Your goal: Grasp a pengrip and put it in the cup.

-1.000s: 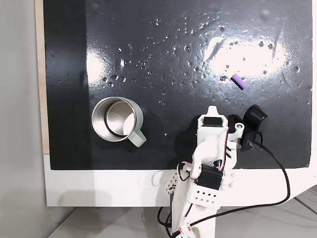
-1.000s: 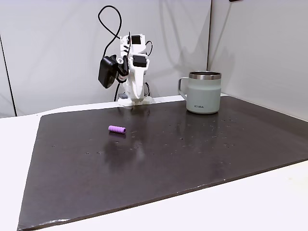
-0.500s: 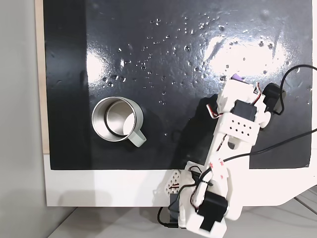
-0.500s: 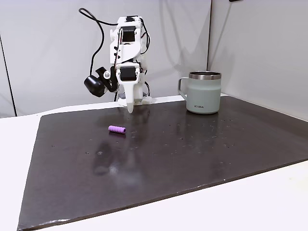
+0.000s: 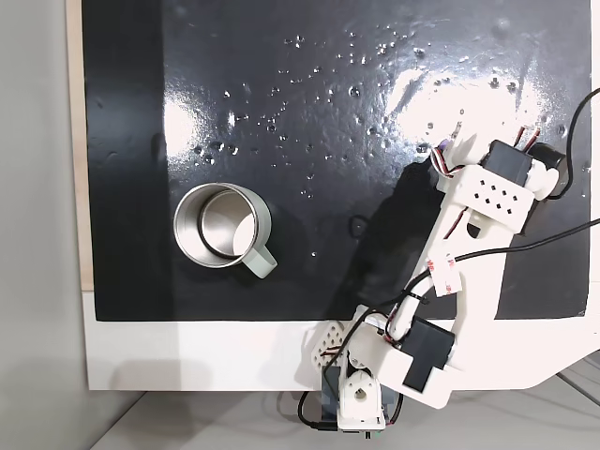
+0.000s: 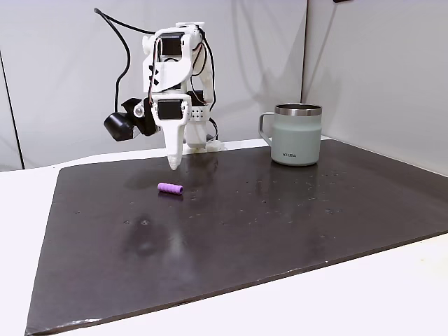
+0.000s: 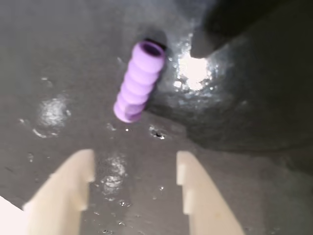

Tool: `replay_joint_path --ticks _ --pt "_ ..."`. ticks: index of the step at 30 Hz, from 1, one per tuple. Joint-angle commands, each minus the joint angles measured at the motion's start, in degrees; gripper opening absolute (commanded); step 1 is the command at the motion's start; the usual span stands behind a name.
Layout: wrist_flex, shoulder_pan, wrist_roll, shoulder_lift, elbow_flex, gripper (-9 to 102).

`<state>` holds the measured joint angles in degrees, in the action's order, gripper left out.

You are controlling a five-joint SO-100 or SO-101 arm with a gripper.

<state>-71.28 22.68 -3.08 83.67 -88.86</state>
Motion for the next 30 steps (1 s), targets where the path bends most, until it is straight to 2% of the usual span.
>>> replay_joint_path --ticks 1,8,25,27,30 --pt "-0.8 1.7 -1.3 -1.3 5.8 28" --pt "-6.8 3.8 -0.9 -12.4 18.3 28" --pt "-7.1 1.3 -5.0 -20.6 20.7 28" --pt "-7.4 1.1 -5.6 -20.9 20.7 24" --pt "-7.8 1.2 -5.8 -21.2 20.7 10"
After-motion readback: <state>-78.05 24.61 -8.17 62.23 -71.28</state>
